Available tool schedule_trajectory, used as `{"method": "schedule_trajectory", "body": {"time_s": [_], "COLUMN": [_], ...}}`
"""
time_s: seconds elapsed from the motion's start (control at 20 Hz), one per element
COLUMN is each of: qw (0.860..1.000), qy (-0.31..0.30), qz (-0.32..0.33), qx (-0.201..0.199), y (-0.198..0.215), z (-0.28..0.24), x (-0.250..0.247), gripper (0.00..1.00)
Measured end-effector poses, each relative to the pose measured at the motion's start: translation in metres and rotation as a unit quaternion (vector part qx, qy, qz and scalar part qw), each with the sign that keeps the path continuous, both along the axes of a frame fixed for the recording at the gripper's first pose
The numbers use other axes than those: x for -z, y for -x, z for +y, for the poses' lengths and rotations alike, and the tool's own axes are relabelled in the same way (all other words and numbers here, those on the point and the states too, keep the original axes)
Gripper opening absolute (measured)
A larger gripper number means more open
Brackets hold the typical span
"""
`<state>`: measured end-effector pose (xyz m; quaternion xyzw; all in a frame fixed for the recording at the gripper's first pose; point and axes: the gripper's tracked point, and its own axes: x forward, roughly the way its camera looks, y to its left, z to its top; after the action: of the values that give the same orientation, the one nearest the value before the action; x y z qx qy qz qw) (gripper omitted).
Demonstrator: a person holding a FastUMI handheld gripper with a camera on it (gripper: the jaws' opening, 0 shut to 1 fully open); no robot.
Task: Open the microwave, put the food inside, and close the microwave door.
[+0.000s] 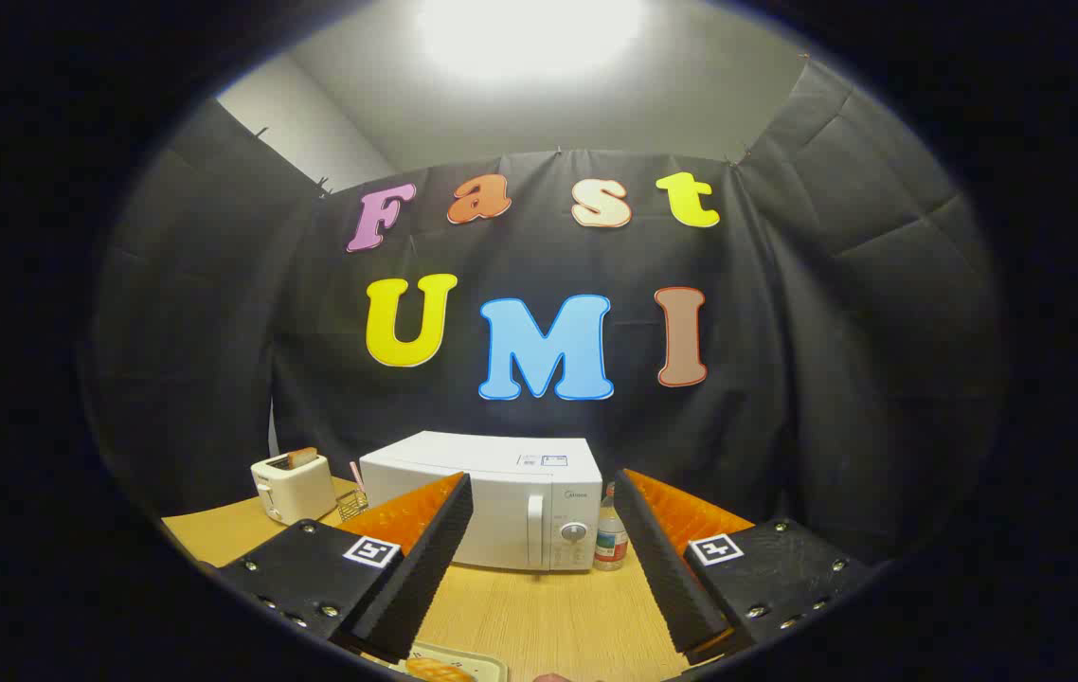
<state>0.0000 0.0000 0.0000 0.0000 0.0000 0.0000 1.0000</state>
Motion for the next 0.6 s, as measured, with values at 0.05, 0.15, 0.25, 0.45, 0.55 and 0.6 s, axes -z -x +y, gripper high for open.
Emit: {"method": "schedule_trajectory", "body": {"time_s": [0.05, 0.15, 0.25, 0.45, 0.55, 0.6], "qw": [1.0, 1.0, 1.0, 1.0, 1.0, 1.0], "qy": [0.0, 0.0, 0.0, 0.0, 0.0, -0.001], "qz": [0.0, -0.002, -0.003, -0.003, -0.003, -0.002], "qx": [0.0, 0.001, 0.002, 0.003, 0.003, 0.003], "y": [0.0001, -0.0001, -0.0009, -0.0013, -0.0014, -0.0015], "z": [-0.0003, -0.0007, -0.0013, -0.0015, -0.0015, -0.001], "x": [0.0004, -0.0006, -0.0025, -0.0013, -0.0011, -0.0005], "gripper": [0.95, 0.95, 0.95, 0.95, 0.95, 0.95]}}
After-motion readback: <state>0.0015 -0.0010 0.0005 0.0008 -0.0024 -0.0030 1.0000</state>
